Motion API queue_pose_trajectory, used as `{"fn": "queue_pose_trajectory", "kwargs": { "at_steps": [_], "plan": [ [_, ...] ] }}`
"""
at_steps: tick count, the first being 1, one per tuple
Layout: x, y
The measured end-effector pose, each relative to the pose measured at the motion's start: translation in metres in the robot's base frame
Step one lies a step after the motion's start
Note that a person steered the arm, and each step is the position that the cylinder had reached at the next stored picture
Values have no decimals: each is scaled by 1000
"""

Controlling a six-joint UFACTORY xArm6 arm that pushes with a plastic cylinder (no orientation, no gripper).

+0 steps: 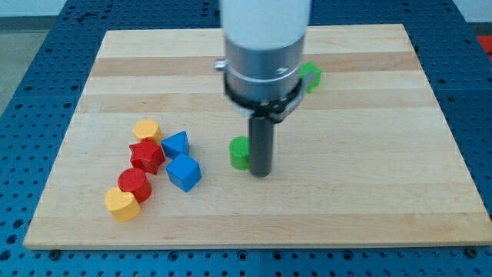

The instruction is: Move the green circle towards blue cube

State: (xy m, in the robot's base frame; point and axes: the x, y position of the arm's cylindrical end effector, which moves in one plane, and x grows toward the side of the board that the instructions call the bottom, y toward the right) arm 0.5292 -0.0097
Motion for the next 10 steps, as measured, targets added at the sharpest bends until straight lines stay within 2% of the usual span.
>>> {"fn": "queue_pose_trajectory", "kwargs": {
  "at_steps": [1,3,4,5,10],
  "plan": [
    [5,-7],
    [-15,95],
    [-50,123],
    [-74,111],
    [-69,30]
  ]
}}
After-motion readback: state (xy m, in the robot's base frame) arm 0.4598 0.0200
